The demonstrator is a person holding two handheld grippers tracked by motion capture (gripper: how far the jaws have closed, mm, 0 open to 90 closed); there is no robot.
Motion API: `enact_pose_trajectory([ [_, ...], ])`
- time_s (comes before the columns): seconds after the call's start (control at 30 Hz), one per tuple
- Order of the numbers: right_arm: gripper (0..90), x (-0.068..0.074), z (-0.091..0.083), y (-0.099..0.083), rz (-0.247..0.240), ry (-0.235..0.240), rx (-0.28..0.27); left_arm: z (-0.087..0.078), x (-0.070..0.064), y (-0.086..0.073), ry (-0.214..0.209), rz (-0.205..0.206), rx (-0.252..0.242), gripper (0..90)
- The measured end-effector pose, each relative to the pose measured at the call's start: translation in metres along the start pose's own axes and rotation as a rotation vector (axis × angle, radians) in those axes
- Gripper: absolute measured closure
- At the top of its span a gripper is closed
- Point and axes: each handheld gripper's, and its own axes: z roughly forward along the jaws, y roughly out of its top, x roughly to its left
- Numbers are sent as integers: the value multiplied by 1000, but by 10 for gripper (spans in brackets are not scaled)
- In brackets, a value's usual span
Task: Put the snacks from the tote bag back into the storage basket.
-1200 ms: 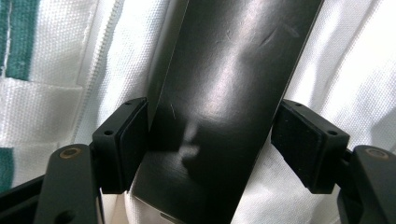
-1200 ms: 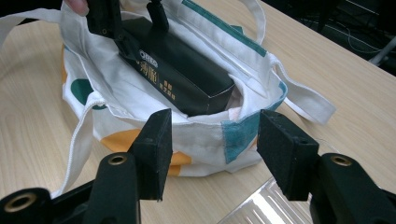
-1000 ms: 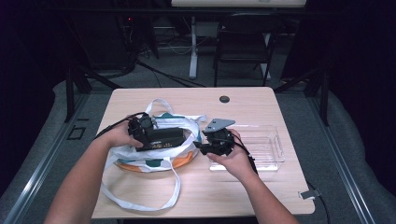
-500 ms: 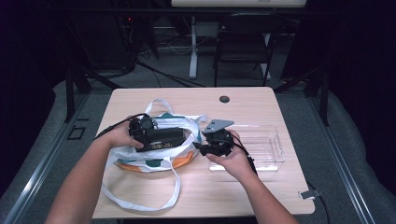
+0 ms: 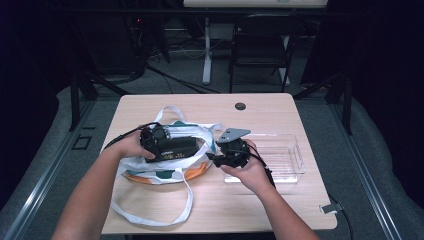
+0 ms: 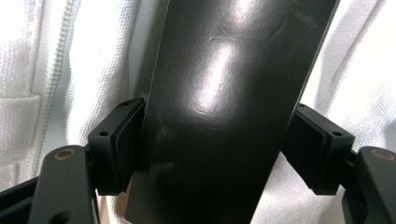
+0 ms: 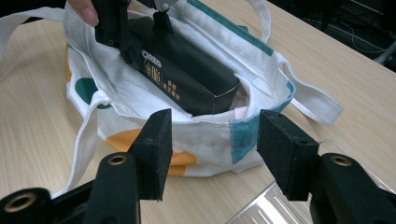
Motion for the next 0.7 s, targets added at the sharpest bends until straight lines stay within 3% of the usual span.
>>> enact_pose_trajectory([
  [0.4, 453, -2, -1, -1, 8, -6, 1, -1, -11, 0, 64, 57, 33, 307],
  [0.7, 452, -1, 1, 0, 8, -5, 1, -6, -14, -1, 58, 65, 25, 367],
])
